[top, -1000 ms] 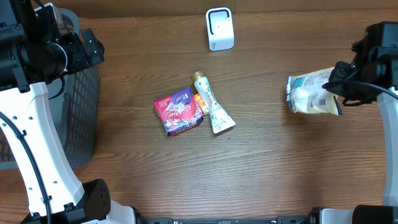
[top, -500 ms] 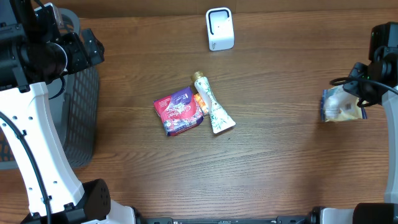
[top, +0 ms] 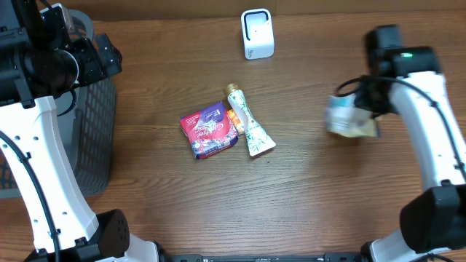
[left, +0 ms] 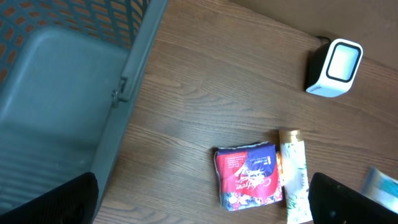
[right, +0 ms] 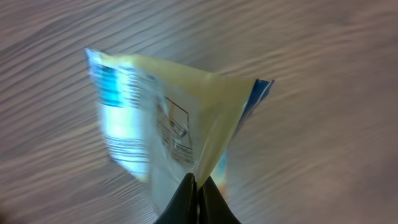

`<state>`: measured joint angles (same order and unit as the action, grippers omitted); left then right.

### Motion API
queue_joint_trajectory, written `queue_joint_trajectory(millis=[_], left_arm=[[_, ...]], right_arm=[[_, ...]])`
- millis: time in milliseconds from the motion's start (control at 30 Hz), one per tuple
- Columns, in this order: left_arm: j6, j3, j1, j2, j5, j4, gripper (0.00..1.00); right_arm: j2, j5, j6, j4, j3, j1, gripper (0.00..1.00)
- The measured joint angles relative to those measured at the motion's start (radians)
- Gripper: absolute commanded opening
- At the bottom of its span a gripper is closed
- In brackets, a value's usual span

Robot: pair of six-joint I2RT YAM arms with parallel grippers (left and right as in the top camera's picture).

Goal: Scan the item barcode

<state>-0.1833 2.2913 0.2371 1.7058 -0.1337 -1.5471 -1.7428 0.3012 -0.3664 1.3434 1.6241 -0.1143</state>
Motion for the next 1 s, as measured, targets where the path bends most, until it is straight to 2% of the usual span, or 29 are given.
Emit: queue_joint_trajectory(millis=[200, 367, 600, 833, 1000], left_arm=[[0.0, 0.0, 0.0, 0.0, 0.0, 0.0, 1.0], [0.0, 0.0, 0.0, 0.0, 0.0, 0.0, 1.0], [0.0, 0.0, 0.0, 0.0, 0.0, 0.0, 1.0], [0.0, 0.0, 0.0, 0.0, 0.0, 0.0, 1.0], [0.0, 0.0, 0.0, 0.0, 0.0, 0.0, 1.0]], right_arm=[[-0.014, -0.009, -0.02, -0.057, 0.0, -0.202, 0.04], [-0.014, 0.019, -0.052, -0.06, 0.0, -0.294, 0.04], [-0.014, 0.129, -0.1, 0.07, 0.02, -0.22, 0.04], [-0.014, 0.282, -0.119, 0.271, 0.186, -0.074, 0.04], [-0.014, 0.285, -0.081, 0.273, 0.24, -0.069, 0.04]])
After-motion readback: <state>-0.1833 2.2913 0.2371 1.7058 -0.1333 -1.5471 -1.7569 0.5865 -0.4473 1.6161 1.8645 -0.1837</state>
